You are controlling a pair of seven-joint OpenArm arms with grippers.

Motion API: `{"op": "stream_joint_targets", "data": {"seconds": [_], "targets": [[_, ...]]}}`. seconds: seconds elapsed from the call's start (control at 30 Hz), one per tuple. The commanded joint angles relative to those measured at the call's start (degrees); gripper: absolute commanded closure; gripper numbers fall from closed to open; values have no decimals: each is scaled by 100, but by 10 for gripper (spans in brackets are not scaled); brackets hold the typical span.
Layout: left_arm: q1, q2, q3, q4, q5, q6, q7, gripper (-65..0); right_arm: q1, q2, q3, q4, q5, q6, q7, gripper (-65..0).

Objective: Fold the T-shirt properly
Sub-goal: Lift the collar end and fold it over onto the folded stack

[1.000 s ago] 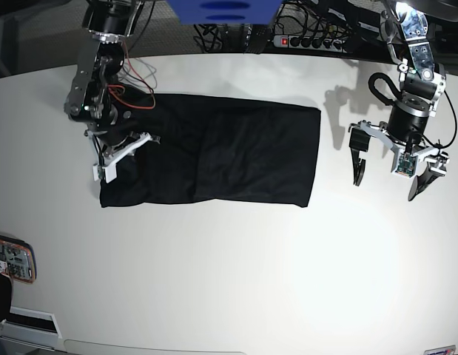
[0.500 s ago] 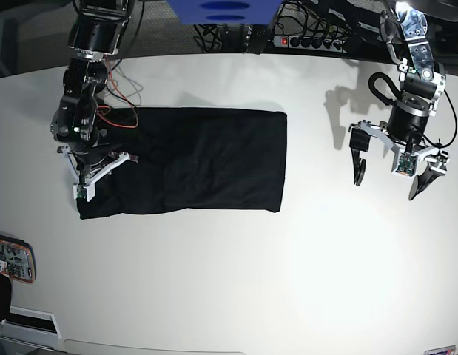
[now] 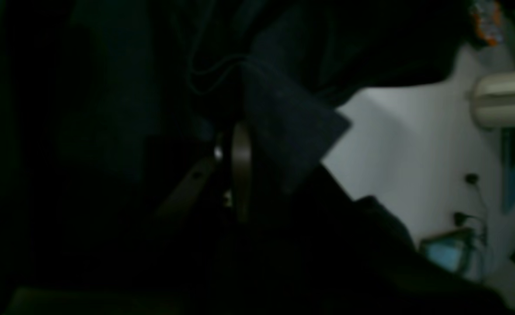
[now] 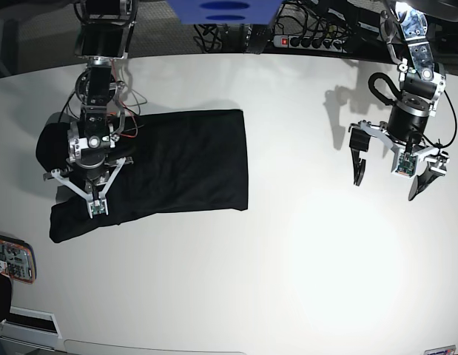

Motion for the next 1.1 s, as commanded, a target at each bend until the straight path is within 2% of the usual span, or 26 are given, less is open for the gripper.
{"op": "stream_joint_targets", "data": {"seconds": [0.0,0.13,0.33,0.53,0.63,0.77,0.83,1.07], "targets": [[-7,-60,-34,96,-67,37,-142,-650,160,-78,-46,233,-205,-52,157,0],[-7,-60,-34,96,-67,37,-142,-650,160,-368,-90,576,-750,-52,157,0],[-42,-60,1,96,-67,37,-142,-650,143,-615,-916,681,-1532,-61,105,0],[-42,-60,1,96,-67,37,-142,-650,125,-1142,-1453,681,-2227,-61,113,0],[-34,-60,1,96,-67,37,-142,-650,-121,-1168,-1804,690,-2341,-87,105,0],[-42,-86,1,87,-67,37,-142,-650,-569,-1168,-2138,848,-2438,-650,105,0],[-42,-95,1,87,-67,37,-142,-650,-613,-1168,-2393,971,-2438,-826,105,0],[-51,-95,19,78,-67,37,-142,-650,-974,-1177,-3088,998,-2447,-993,96,0]]}}
